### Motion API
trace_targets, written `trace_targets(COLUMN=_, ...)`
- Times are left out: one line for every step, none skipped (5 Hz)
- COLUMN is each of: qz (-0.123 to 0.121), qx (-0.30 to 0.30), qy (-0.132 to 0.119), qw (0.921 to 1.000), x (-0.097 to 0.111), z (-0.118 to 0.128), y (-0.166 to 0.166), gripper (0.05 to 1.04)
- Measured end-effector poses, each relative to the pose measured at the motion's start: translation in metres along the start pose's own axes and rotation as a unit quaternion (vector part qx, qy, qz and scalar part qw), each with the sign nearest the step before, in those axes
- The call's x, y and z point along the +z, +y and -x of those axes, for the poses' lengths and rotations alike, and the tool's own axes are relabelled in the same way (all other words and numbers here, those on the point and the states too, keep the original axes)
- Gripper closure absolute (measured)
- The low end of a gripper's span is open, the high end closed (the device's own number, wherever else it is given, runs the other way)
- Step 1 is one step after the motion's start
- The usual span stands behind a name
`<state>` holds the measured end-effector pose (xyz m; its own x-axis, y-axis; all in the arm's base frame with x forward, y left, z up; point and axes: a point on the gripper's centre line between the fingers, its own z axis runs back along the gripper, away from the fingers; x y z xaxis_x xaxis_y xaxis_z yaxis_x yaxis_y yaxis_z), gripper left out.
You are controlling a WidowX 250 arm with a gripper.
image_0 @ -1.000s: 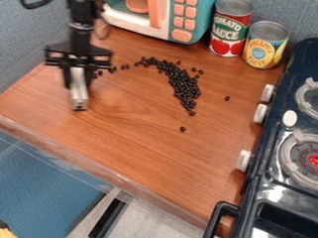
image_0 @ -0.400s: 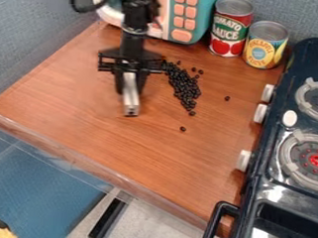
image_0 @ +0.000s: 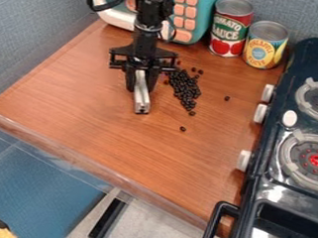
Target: Sweep into pile
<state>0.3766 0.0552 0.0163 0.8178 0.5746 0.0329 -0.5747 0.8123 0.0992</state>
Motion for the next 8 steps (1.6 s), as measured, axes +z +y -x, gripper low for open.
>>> trace_targets(qz=0.003, qx=0.005, qy=-0.001, qw=1.0000, x=0.000, z=-0.006, y=-0.004, gripper=0.712)
trace_targets(qz=0.005, qx=0.006, qy=0.001, qw=1.0000, x=0.000, z=-0.006, y=-0.005, gripper=0.712)
trace_targets(qz=0.015, qx=0.002, qy=0.004, qw=0.9999, x=0.002, z=-0.001, y=-0.004, gripper=0.712)
trace_targets(qz=0.044, qx=0.004, qy=-0.008, qw=0.9990, x=0.032, z=0.005, y=0.003, gripper=0.712)
trace_targets(qz=0.066, qx=0.019, qy=-0.031, qw=0.9972, x=0.059, z=0.006, y=0.024, gripper=0.712)
trace_targets(qz=0.074, qx=0.028, qy=-0.057, qw=0.9952, x=0.078, z=0.011, y=0.048, gripper=0.712)
trace_targets(qz=0.045, qx=0.021, qy=-0.053, qw=0.9974, x=0.060, z=0.020, y=0.067, gripper=0.712)
trace_targets(qz=0.025, qx=0.021, qy=-0.042, qw=0.9986, x=0.038, z=0.021, y=0.086, gripper=0.712)
